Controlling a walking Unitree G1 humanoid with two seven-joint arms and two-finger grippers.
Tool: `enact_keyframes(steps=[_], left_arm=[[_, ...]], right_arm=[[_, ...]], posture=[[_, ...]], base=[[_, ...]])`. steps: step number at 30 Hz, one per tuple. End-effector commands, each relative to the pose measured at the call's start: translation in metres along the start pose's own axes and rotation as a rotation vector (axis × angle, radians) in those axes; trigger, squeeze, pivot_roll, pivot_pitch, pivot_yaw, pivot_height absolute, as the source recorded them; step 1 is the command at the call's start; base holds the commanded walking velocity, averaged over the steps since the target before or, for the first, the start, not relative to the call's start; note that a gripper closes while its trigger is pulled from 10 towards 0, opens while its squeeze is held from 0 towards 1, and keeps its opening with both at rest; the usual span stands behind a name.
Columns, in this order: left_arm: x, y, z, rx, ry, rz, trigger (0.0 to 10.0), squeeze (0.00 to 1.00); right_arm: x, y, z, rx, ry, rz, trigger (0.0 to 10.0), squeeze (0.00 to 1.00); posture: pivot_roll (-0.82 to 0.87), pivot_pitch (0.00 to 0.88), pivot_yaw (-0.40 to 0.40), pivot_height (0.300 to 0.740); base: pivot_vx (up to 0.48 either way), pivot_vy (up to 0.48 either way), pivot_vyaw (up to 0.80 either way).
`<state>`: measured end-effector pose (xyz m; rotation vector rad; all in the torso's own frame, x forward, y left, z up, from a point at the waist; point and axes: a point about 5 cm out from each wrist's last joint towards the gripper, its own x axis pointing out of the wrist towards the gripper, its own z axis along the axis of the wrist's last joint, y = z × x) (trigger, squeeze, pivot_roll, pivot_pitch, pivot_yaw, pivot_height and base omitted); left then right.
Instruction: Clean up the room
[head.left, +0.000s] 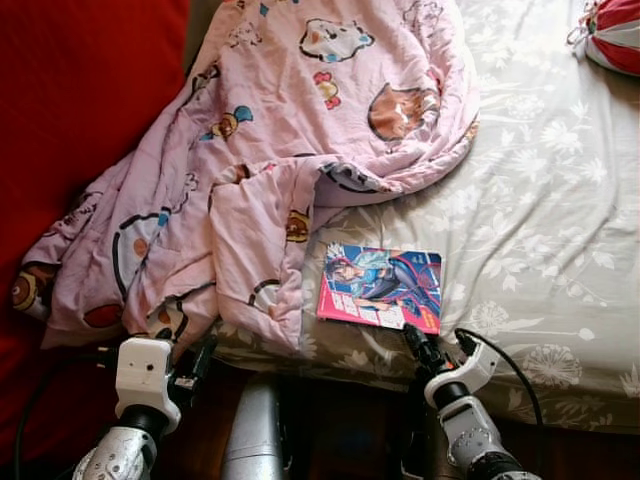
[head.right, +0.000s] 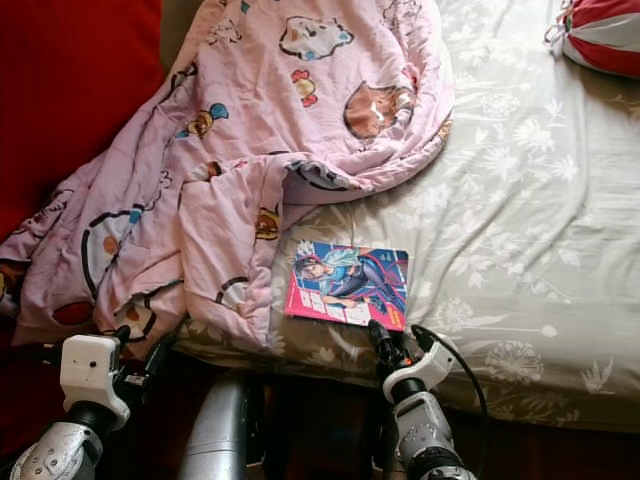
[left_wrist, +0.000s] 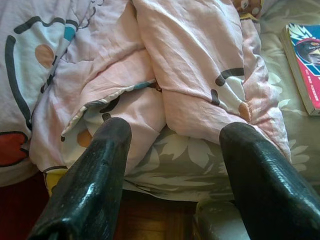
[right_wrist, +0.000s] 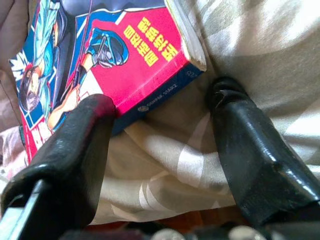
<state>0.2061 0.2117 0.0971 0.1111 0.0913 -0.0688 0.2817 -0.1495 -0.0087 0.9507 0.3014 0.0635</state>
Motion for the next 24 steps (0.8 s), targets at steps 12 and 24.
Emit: enact_keyframes(steps=[12,24], left_arm=[[-0.006,0.005,-0.002,0.024,0.026,0.005,10.0,0.00],[-0.006,0.004,-0.003,0.027,0.028,0.001,10.0,0.00]], right_arm=[[0.016,0.025,0.003,0.094,-0.015,0.108,10.0,0.00],[0.018,0.029,0.000,0.121,-0.006,0.120,0.0,0.00]], posture=[[0.38,0.302,0.101,0.596],[0.38,0.299,0.101,0.596]], base=[[0.000,0.000,0.00],[0.000,0.000,0.00]])
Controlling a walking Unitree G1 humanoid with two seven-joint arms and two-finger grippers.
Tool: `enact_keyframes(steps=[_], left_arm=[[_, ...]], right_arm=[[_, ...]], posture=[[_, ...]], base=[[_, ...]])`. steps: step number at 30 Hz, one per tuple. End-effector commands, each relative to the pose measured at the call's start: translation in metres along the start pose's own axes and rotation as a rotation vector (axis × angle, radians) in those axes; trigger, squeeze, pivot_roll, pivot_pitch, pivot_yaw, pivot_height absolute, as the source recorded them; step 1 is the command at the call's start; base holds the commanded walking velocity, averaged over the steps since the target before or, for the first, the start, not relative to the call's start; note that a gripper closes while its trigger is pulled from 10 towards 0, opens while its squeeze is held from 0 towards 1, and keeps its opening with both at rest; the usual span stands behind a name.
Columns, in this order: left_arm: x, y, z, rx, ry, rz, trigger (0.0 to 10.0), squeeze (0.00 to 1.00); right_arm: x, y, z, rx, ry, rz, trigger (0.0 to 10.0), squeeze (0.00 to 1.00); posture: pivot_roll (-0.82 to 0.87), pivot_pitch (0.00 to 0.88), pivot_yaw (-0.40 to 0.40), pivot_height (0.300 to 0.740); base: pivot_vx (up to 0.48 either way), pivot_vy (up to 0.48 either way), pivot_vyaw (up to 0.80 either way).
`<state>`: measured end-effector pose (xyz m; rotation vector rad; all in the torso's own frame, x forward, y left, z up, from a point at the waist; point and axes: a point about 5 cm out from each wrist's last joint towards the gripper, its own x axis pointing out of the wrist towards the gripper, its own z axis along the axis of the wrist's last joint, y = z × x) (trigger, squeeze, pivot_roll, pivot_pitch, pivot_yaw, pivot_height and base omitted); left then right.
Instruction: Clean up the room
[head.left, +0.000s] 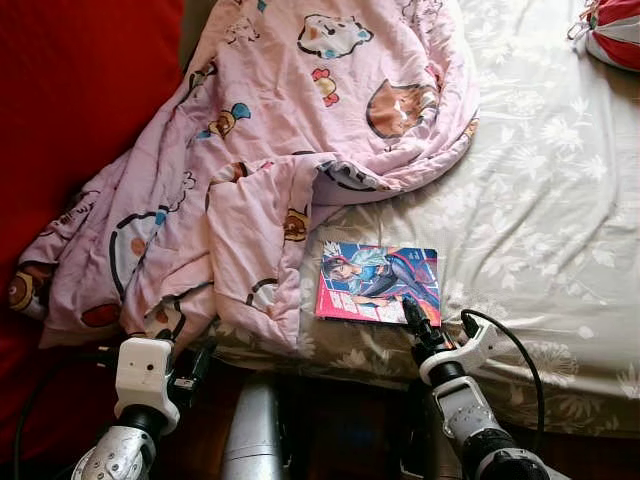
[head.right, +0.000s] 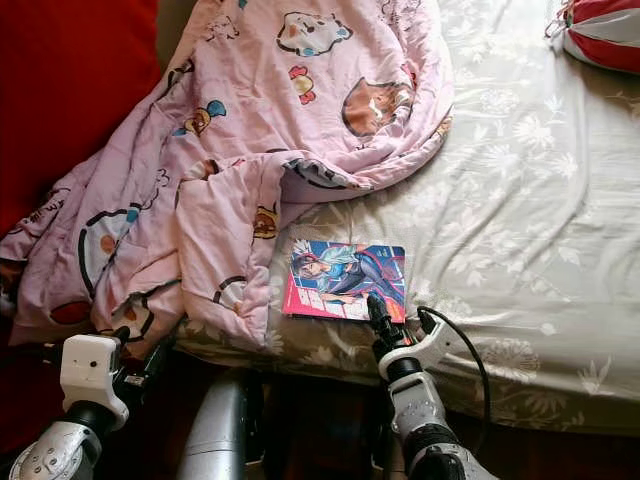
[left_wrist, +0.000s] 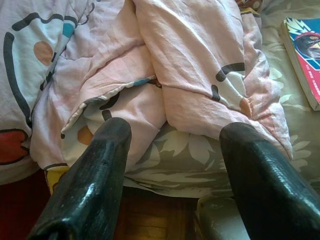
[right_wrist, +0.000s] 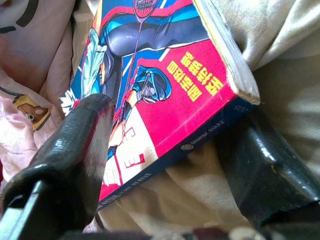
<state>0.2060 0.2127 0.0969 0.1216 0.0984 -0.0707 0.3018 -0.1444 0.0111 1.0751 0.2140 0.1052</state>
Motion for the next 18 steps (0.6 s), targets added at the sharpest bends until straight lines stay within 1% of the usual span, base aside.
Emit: enact_keyframes(steps=[1,12,13,18], left_arm=[[-0.005,0.003,-0.003,0.017,0.021,0.003,10.0,0.00],[-0.003,0.002,-0.004,0.018,0.018,-0.002,10.0,0.00],[-0.002,0.002,-0.004,0.018,0.018,-0.002,10.0,0.00],[-0.001,0.000,-0.005,0.017,0.017,-0.006,10.0,0.00]], right_arm=[[0.002,0.006,-0.014,0.013,0.051,0.023,0.0,0.00],[-0.004,-0.001,-0.017,0.007,0.054,-0.016,0.0,0.00],[-0.005,-0.003,-0.016,0.016,0.044,-0.027,0.0,0.00],[-0.013,-0.014,-0.018,-0.004,0.039,-0.087,0.0,0.00]], posture=[[0.38,0.299,0.102,0.596],[0.38,0.293,0.101,0.596],[0.37,0.289,0.100,0.596],[0.37,0.286,0.098,0.596]], base=[[0.000,0.000,0.00],[0.000,0.000,0.00],[0.000,0.000,0.00],[0.000,0.000,0.00]])
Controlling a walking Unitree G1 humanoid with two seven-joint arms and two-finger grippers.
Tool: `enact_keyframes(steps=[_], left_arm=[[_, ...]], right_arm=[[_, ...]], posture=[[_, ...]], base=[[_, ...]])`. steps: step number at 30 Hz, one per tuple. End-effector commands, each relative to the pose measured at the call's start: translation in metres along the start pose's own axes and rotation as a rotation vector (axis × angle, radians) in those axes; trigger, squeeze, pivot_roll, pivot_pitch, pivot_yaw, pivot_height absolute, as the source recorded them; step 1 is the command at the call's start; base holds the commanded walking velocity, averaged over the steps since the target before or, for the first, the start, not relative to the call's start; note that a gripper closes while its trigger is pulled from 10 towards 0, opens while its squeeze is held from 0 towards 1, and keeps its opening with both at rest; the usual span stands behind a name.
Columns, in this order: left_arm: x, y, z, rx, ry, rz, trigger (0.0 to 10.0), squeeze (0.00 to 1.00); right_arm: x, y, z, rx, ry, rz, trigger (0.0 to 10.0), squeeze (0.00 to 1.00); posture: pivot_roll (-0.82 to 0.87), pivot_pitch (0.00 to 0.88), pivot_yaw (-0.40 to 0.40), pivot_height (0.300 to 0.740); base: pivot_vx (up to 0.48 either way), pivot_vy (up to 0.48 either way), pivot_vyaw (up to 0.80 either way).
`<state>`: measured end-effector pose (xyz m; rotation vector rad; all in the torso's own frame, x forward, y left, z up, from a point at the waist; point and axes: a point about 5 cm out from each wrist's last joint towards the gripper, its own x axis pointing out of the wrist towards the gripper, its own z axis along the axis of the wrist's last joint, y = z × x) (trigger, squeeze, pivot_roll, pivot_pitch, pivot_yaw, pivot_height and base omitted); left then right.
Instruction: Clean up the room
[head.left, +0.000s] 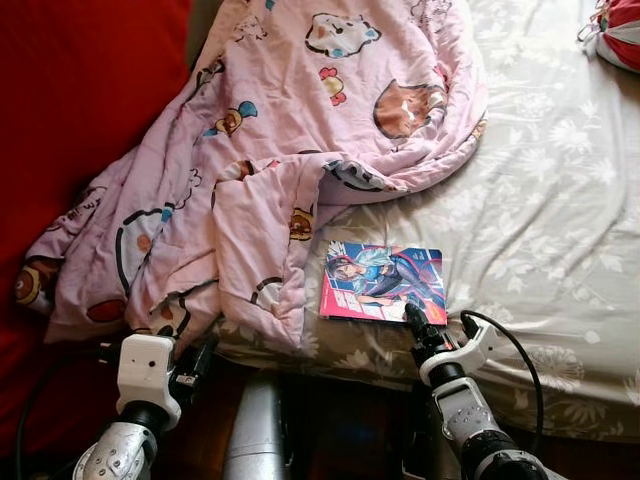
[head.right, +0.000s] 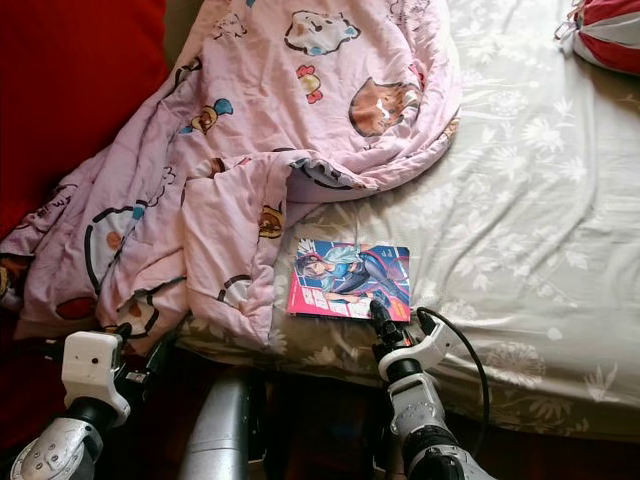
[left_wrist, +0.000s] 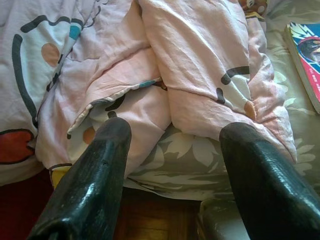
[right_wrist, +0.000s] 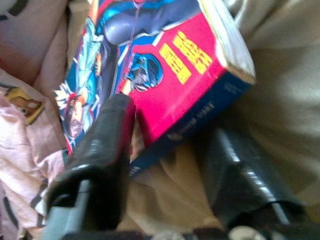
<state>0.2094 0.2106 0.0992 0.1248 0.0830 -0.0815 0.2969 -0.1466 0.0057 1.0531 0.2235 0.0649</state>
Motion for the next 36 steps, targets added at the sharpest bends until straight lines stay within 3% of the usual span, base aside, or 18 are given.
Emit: enact_keyframes(steps=[1,5,11,25,28,36], left_arm=[[-0.004,0.002,-0.008,0.013,0.032,0.003,10.0,0.00],[-0.004,0.003,-0.009,0.016,0.031,0.005,10.0,0.00],[-0.003,0.001,-0.010,0.013,0.034,0.004,10.0,0.00],[0.000,0.001,-0.011,0.012,0.024,0.006,10.0,0.00],[0.002,0.002,-0.012,0.014,0.018,0.012,10.0,0.00],[0.005,0.002,-0.012,0.010,0.012,0.018,10.0,0.00]], right_arm=[[-0.012,-0.013,-0.016,0.015,0.039,-0.078,0.0,0.00],[-0.028,-0.030,-0.020,0.020,0.014,-0.159,0.0,0.00],[-0.047,-0.043,-0.036,0.014,0.049,-0.188,0.0,0.00],[-0.047,-0.045,-0.028,0.026,-0.058,-0.253,0.0,0.00],[-0.044,-0.042,-0.015,-0.001,-0.148,-0.267,0.0,0.00],[-0.054,-0.050,-0.006,-0.036,-0.224,-0.313,0.0,0.00]], posture=[[0.37,0.285,0.097,0.596],[0.36,0.280,0.094,0.596],[0.35,0.279,0.093,0.596],[0.34,0.261,0.082,0.596],[0.33,0.254,0.073,0.596],[0.32,0.241,0.065,0.596]], base=[[0.000,0.000,0.00],[0.000,0.000,0.00],[0.000,0.000,0.00],[0.000,0.000,0.00],[0.000,0.000,0.00],[0.000,0.000,0.00]])
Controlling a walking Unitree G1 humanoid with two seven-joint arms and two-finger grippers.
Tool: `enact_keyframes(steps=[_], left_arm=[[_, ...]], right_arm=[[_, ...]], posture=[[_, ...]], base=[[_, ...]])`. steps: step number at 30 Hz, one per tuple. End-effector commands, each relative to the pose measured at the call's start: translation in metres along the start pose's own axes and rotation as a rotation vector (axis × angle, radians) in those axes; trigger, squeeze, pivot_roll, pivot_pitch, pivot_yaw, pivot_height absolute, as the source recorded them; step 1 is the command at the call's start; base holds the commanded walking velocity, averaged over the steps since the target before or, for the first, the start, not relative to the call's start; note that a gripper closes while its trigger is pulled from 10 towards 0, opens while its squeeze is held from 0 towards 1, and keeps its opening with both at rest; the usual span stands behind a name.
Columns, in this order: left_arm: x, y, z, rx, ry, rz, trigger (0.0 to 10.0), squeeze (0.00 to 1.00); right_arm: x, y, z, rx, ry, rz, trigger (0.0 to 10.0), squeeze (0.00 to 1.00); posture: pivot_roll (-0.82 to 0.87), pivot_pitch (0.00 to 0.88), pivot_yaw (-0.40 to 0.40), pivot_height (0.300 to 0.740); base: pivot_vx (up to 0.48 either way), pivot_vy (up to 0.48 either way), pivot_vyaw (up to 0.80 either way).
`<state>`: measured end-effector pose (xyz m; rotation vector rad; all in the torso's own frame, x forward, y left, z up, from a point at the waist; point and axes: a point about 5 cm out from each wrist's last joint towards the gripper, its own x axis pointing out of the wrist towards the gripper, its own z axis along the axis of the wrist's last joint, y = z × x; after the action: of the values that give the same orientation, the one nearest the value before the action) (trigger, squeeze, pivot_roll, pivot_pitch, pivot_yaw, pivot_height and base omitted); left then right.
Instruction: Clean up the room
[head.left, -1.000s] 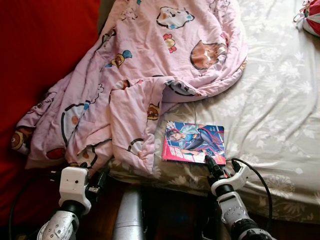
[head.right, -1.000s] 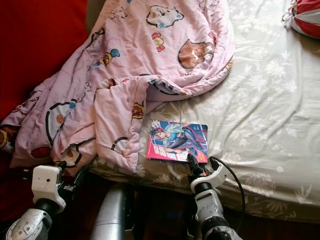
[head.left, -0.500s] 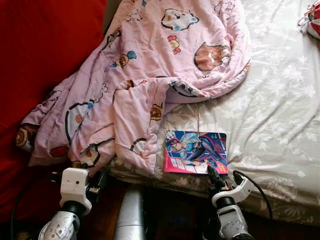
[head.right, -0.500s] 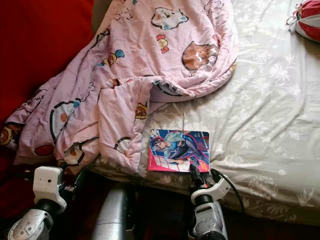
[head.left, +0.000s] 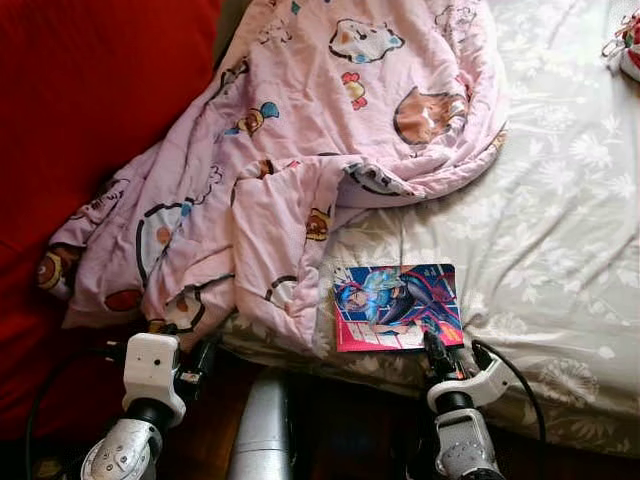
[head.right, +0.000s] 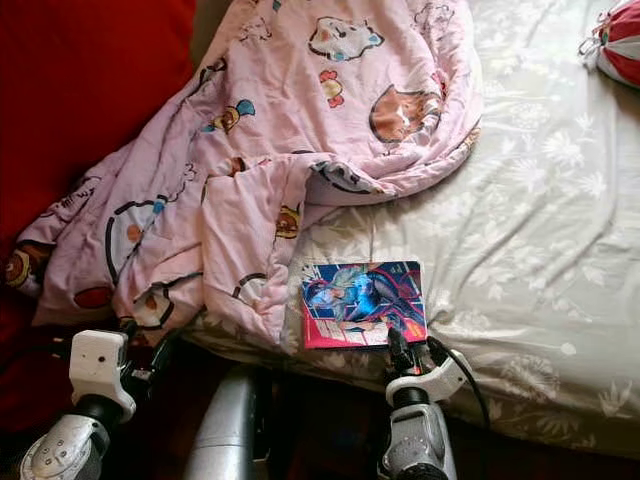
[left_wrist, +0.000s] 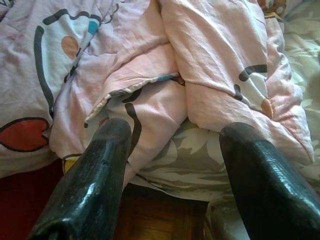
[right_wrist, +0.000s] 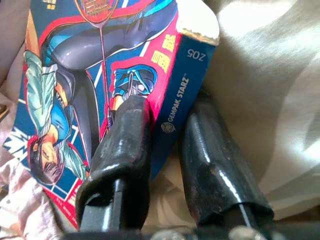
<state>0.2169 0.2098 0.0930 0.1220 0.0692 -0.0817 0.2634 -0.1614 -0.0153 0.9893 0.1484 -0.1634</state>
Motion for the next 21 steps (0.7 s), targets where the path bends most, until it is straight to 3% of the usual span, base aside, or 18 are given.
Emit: enact_keyframes(steps=[1,9,14,15,16,18,21], left_arm=[[-0.004,0.003,-0.007,0.013,0.026,0.017,10.0,0.00],[0.004,0.003,-0.006,0.009,0.004,0.026,10.0,0.00],[0.008,0.002,-0.007,0.007,-0.001,0.030,10.0,0.00],[0.010,0.001,-0.006,0.005,-0.006,0.031,10.0,0.00],[0.010,0.001,-0.006,0.005,-0.006,0.031,10.0,0.00],[0.014,0.000,-0.006,-0.002,-0.017,0.036,10.0,0.00],[0.018,0.000,-0.008,-0.014,-0.021,0.049,10.0,0.00]], right_arm=[[-0.018,-0.026,0.001,-0.003,-0.049,-0.155,0.0,0.00],[-0.022,-0.015,0.024,-0.052,-0.181,-0.129,0.0,0.00],[-0.026,-0.008,0.028,-0.092,-0.193,-0.101,0.0,0.00],[-0.027,-0.002,0.033,-0.158,-0.199,-0.075,0.0,0.00],[-0.027,-0.002,0.033,-0.158,-0.199,-0.075,0.0,0.00],[-0.024,0.017,0.043,-0.295,-0.206,0.000,0.0,0.00],[-0.018,0.034,0.054,-0.383,-0.221,0.064,0.0,0.00]], posture=[[0.32,0.241,0.065,0.596],[0.29,0.210,0.049,0.596],[0.29,0.202,0.046,0.596],[0.28,0.194,0.042,0.596],[0.28,0.194,0.042,0.596],[0.26,0.180,0.034,0.596],[0.24,0.159,0.023,0.596]], base=[[0.000,0.000,0.00],[0.000,0.000,0.00],[0.000,0.000,0.00],[0.000,0.000,0.00],[0.000,0.000,0.00],[0.000,0.000,0.00],[0.000,0.000,0.00]])
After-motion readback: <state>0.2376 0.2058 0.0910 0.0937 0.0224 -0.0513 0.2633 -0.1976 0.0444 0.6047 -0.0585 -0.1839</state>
